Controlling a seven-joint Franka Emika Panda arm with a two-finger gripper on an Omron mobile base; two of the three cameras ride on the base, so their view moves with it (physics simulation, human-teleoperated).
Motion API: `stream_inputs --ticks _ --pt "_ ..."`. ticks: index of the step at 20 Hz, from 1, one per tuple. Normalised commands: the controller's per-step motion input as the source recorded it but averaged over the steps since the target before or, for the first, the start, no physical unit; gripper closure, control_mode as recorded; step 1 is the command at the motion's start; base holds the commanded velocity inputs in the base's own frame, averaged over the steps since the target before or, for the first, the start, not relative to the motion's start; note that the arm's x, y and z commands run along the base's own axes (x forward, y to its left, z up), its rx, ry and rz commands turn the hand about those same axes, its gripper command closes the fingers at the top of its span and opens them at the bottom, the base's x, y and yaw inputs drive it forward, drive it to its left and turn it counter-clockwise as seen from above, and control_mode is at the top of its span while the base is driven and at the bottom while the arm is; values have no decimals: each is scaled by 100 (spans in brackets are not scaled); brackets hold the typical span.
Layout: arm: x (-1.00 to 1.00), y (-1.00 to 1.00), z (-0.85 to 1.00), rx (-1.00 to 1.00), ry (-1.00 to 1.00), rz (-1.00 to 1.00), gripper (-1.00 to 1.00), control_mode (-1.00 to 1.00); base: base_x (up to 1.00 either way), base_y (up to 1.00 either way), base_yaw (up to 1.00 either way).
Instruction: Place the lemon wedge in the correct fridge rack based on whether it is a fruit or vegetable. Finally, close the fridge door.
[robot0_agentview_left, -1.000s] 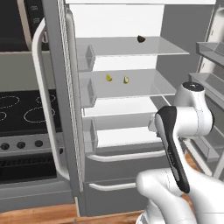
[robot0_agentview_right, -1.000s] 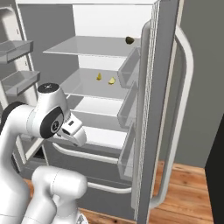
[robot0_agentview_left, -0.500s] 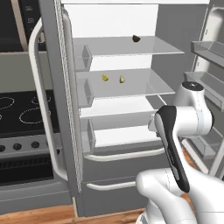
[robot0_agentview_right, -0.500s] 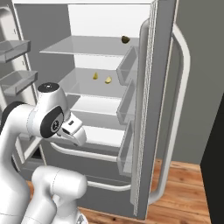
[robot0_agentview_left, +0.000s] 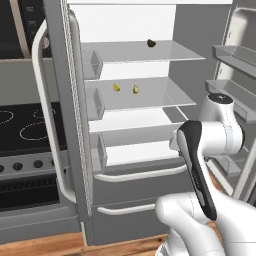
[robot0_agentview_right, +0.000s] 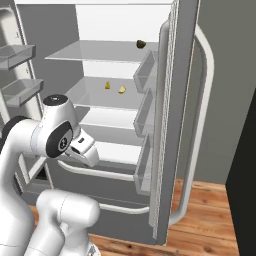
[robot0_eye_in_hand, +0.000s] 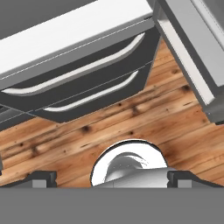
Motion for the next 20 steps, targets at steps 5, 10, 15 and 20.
stream_inputs --ticks 5,10,15,20 --pt "0 0 0 0 0 0 -100 100 -6 5 -1" --pt "0 0 0 0 0 0 -100 100 0 0 0" --pt "-38 14 4 0 -14 3 -100 -100 -9 0 0" --pt "-53 69 52 -6 -35 18 -100 -100 0 0 0"
